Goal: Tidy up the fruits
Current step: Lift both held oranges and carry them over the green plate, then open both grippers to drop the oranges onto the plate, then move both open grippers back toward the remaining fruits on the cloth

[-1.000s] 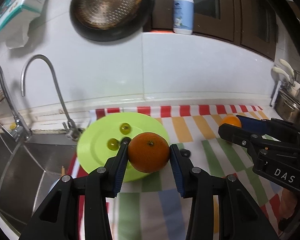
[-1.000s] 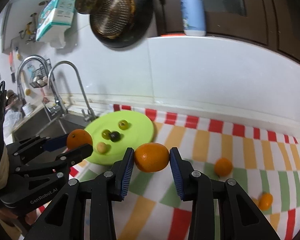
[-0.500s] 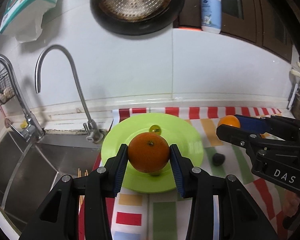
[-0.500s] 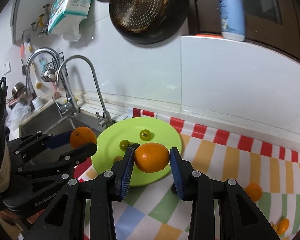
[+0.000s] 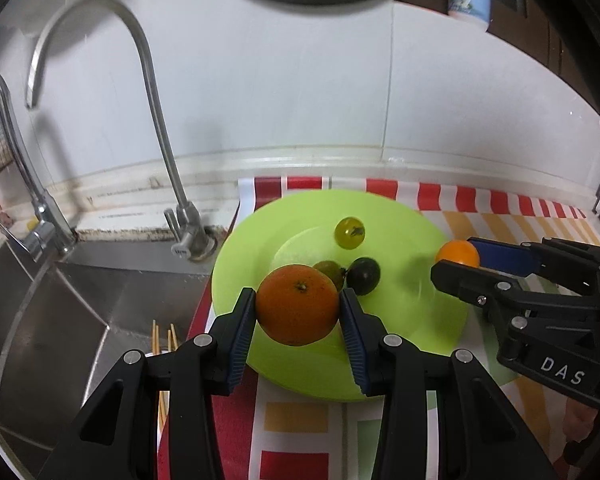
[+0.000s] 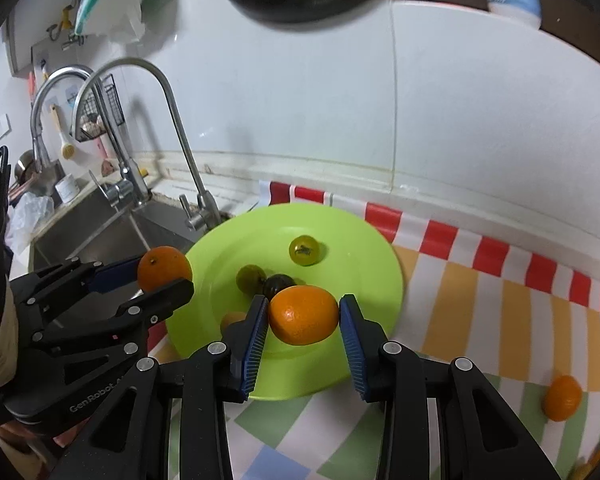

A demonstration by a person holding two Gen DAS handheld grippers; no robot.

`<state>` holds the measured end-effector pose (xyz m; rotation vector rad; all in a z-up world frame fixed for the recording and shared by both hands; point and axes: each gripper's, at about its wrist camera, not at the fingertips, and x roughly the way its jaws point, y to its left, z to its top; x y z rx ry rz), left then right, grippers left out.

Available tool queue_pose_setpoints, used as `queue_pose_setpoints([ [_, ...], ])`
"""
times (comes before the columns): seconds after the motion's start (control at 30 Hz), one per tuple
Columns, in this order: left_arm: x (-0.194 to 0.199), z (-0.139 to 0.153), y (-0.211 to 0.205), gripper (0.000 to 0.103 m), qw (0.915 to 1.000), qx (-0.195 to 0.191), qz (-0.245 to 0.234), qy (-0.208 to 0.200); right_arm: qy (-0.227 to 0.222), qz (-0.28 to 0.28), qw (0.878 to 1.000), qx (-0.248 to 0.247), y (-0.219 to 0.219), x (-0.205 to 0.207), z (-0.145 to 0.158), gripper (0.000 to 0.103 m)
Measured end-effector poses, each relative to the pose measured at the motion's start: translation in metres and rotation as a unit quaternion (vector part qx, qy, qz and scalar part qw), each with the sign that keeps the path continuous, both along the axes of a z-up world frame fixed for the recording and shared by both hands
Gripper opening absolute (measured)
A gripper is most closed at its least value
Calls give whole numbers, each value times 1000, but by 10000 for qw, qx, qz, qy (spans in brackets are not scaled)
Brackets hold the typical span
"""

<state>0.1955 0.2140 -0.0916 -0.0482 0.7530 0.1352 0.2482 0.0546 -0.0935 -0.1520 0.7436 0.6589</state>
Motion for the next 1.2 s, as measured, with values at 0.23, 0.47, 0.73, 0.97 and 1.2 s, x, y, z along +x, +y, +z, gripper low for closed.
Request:
queue_pose_setpoints([
  [0.23, 11, -16, 7, 41, 9997, -107, -14, 213, 257, -9, 9996, -100, 10, 12, -20, 38],
  [0.47, 8, -13, 6, 58, 9999, -26, 73, 131, 243, -75, 9997, -49, 8, 14, -20, 40],
  [0.73, -9, 16, -7, 58, 9996, 176, 110, -186, -7, -275, 9995, 163, -13, -1, 4, 46],
  [0.97, -29, 48, -28, 66, 9982, 165, -5, -583, -173, -432, 9982, 382, -40, -19, 33, 46],
  [1.2, -47, 71, -58, 71, 9961, 183, -253, -824, -403, -628, 9963, 432, -72, -42, 57, 50],
])
